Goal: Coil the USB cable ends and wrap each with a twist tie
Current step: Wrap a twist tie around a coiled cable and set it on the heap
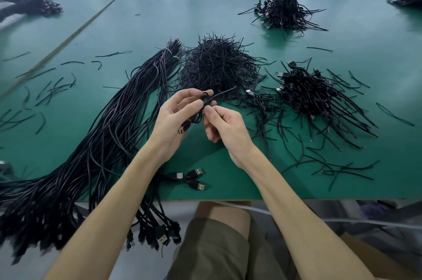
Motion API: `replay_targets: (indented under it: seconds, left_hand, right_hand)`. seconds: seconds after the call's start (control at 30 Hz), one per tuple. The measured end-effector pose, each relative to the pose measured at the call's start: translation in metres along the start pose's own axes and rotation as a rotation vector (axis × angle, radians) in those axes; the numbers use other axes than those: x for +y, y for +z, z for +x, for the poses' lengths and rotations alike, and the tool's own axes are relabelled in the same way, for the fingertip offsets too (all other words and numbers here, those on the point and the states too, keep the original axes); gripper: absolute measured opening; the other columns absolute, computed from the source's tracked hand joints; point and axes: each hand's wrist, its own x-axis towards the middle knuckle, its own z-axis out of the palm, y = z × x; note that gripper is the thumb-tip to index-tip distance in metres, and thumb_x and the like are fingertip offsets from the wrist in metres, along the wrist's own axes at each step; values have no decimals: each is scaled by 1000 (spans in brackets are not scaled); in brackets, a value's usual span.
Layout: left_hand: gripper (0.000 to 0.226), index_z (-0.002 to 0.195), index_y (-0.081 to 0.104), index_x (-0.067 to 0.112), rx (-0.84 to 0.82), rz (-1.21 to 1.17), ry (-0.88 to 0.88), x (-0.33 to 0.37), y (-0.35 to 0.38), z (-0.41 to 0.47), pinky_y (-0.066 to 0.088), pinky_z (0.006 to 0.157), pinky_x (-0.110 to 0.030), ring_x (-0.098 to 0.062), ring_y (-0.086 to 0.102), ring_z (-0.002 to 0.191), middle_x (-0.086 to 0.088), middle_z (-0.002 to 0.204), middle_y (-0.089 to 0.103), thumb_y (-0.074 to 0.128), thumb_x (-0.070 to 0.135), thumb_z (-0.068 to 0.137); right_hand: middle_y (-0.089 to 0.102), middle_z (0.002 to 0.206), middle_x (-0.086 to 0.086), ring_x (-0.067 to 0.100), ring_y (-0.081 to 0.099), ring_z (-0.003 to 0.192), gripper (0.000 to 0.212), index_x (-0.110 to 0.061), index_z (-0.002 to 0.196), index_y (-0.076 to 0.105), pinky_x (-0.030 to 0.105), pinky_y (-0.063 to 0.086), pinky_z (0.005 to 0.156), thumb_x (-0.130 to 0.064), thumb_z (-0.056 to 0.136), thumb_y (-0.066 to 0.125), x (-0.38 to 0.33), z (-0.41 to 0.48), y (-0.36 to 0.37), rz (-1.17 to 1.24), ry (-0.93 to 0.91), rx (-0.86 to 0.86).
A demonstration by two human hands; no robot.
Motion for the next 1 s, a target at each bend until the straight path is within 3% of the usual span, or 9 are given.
replay_targets:
  seconds: [0.1,0.23,0.37,0.5,0.6,0.73,0.87,1.0]
  left_hand:
    - [50,138,49,-3,-37,-14,-40,1,2,2,53,100,-35,-30,61,129,-16,138,64,69,2,93]
    - [40,139,58,0,-130,80,-88,1,0,1,49,101,-36,-15,68,102,-4,117,73,62,4,99]
    - [45,139,60,5,-105,66,-60,2,-4,1,47,105,-37,-22,67,113,-13,124,71,66,5,94]
    - [30,114,78,20,-70,98,4,0,-5,-1,44,105,-34,-16,56,128,-2,137,63,74,12,86]
    - [24,100,81,23,-50,112,18,-2,-5,-2,45,101,-35,-13,57,115,3,126,61,74,8,83]
    - [36,79,78,24,-48,161,26,-1,-5,-2,48,95,-33,-14,61,105,2,129,59,63,-8,77]
    - [46,71,75,25,-80,198,69,2,-1,-4,46,101,-25,-15,54,132,-3,138,62,59,-16,82]
    - [60,69,74,22,-70,170,103,1,-1,-3,49,99,-24,-20,55,135,-10,139,63,46,-30,81]
  right_hand:
    - [54,52,-2,10,47,47,37,-12,75,61,18,38,49,-22,108,48,0,0,0,19,-6,13]
    - [54,52,-3,9,47,47,36,-13,75,61,18,38,49,-22,107,49,-1,0,-1,34,6,23]
    - [55,53,-2,9,48,47,36,-13,75,61,18,39,49,-25,107,51,0,-1,-1,29,14,12]
    - [55,54,-4,9,48,48,33,-14,76,62,18,38,49,-24,106,51,0,-2,-1,46,3,2]
    - [55,54,-6,7,48,47,32,-15,77,63,17,38,49,-22,106,52,0,-2,-1,52,8,0]
    - [55,53,-3,9,47,47,36,-15,75,62,18,38,49,-24,107,50,0,-1,-1,22,-5,13]
    - [53,52,-2,10,46,47,38,-18,71,62,19,38,49,-23,107,51,-1,0,-1,14,-13,36]
    - [53,51,-2,10,45,48,38,-18,71,62,18,38,50,-26,107,51,-1,0,0,11,-3,25]
